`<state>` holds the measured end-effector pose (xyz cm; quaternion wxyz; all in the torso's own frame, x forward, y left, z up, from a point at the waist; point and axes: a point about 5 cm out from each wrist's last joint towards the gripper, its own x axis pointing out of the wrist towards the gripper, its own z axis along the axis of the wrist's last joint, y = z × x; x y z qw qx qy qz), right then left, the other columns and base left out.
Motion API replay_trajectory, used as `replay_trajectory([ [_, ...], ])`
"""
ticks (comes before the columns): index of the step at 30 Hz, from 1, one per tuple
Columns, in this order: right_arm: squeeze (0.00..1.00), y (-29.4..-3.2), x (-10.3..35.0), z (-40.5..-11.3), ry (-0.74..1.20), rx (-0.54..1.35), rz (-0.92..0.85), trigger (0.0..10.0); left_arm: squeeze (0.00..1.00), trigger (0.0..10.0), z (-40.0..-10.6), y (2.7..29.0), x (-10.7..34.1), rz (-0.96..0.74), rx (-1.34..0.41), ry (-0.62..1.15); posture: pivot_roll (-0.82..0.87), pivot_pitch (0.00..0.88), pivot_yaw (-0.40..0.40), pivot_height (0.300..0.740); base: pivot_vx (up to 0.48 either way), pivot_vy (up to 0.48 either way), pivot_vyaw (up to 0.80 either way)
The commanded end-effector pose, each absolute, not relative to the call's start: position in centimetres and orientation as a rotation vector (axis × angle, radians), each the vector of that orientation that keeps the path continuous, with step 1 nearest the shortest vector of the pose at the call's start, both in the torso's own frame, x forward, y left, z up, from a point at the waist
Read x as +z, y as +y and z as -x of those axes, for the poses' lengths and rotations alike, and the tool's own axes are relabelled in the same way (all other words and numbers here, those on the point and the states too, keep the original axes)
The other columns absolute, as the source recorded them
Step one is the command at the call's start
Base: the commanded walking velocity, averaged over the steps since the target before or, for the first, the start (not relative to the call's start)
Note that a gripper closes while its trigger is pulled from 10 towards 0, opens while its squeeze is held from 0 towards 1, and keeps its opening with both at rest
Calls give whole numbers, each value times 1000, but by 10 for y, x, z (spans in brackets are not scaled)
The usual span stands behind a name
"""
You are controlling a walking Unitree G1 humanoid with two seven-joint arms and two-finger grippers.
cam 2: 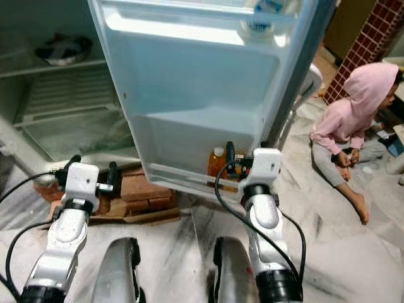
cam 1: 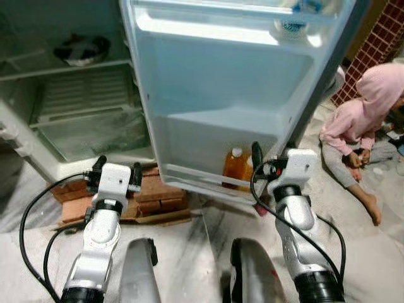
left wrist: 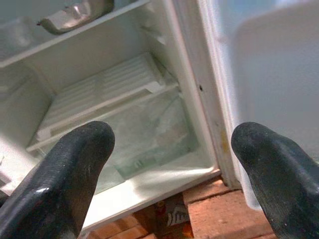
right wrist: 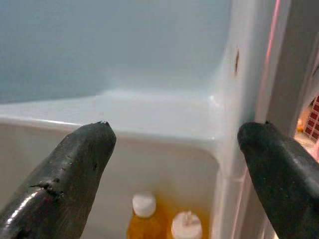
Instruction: Restocking fridge
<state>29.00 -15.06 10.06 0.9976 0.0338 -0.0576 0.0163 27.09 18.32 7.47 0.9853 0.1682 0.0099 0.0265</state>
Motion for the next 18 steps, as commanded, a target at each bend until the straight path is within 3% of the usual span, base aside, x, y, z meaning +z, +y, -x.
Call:
replay_trajectory([
  [1,0,-151,114,-300,-159,45,-68,10000,0,10000,-277,185,81,-355,59,-10,82,0,-16,688,0,0,0],
  [9,0,-147,112,-300,-144,62,-82,10000,0,10000,-278,185,81,-350,67,-18,91,0,-29,738,0,0,0],
  [18,0,-156,95,-282,-78,70,-61,10000,0,10000,-268,178,71,-337,46,7,92,0,-36,740,0,0,0],
])
